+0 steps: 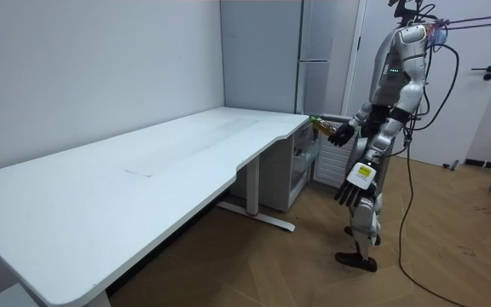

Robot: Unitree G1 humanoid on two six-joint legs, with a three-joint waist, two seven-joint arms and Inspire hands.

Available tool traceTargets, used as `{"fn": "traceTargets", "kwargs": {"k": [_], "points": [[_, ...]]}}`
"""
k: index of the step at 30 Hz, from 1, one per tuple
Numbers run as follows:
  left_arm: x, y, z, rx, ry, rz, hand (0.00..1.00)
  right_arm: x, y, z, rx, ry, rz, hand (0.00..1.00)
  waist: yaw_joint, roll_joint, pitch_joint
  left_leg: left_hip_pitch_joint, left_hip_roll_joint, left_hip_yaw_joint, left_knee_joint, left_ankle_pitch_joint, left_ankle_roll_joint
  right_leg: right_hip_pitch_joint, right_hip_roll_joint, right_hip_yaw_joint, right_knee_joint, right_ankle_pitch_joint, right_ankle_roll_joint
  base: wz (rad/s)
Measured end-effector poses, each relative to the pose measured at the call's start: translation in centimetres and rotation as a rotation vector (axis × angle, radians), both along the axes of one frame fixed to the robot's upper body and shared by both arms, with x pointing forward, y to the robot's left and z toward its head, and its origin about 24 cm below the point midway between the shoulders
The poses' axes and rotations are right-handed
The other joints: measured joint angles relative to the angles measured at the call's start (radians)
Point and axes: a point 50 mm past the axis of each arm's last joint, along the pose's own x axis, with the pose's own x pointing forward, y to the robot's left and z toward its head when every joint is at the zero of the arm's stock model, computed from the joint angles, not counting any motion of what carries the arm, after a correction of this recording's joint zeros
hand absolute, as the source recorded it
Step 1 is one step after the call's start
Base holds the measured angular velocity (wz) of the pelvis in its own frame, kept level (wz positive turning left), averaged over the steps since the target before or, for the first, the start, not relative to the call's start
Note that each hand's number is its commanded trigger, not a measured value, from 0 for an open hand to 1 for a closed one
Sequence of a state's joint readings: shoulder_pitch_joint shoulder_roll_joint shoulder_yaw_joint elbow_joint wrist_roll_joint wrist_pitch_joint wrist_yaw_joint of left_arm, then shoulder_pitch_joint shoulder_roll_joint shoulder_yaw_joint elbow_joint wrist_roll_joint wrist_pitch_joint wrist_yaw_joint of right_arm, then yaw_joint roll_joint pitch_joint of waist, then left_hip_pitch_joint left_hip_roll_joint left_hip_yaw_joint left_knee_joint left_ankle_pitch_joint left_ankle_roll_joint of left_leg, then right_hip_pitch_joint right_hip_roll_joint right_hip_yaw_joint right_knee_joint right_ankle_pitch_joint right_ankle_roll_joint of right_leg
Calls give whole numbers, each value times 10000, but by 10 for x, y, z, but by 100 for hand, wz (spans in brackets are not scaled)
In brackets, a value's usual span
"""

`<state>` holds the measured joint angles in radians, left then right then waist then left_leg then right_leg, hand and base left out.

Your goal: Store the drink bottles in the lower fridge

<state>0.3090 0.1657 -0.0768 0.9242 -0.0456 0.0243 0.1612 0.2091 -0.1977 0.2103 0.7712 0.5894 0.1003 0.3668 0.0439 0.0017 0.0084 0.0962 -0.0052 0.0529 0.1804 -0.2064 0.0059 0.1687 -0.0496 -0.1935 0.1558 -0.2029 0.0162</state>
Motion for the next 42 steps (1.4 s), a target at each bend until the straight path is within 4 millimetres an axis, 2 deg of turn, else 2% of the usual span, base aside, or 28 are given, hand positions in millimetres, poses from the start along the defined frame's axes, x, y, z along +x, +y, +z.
{"fn": "traceTargets", "kwargs": {"k": [4,17,18,22,25,29,37,42], "points": [[4,-1,0,-86,-21,-334,0,-1,-1,-1,-168,145,-225,100,-106,28,-29,-36,37,161,-5,1,1,-119,32,157,7,55,-1,-11],[4,-2,0,-136,-18,-320,0,-15,-13,-10,6,1209,-2884,100,-126,76,0,34,80,317,-100,1,-1,-163,68,301,-10,83,-8,-3],[4,-2,0,-141,-19,-318,0,-15,-15,-11,11,1253,-3147,100,-131,145,-27,28,82,322,-95,1,-1,-176,68,301,-8,84,-10,0],[4,-7,-1,-272,-32,-266,0,-10,-22,-9,197,1163,-4478,100,-161,273,14,13,95,396,-94,1,-1,-238,69,354,34,88,-14,-4],[1,-10,-3,-389,64,-208,0,-3,-27,-6,810,925,-6117,100,-183,370,-21,21,95,413,-94,2,-1,-237,69,376,37,88,-14,-2],[-4,-9,-3,-331,265,-282,0,1,-32,-4,1189,520,-7293,100,-214,325,-19,23,99,410,-37,1,-2,-232,74,377,31,86,-15,0],[-8,-5,-4,-128,634,-415,0,2,-28,-4,2024,473,-8556,100,-176,3,-16,-34,79,415,-15,1,-2,-256,70,428,-46,75,-6,0],[-8,-6,-5,-234,648,-445,0,3,-26,-4,2297,413,-8964,100,-119,3,-16,-50,82,409,-2,1,-3,-270,74,477,-47,75,-7,0]]}}
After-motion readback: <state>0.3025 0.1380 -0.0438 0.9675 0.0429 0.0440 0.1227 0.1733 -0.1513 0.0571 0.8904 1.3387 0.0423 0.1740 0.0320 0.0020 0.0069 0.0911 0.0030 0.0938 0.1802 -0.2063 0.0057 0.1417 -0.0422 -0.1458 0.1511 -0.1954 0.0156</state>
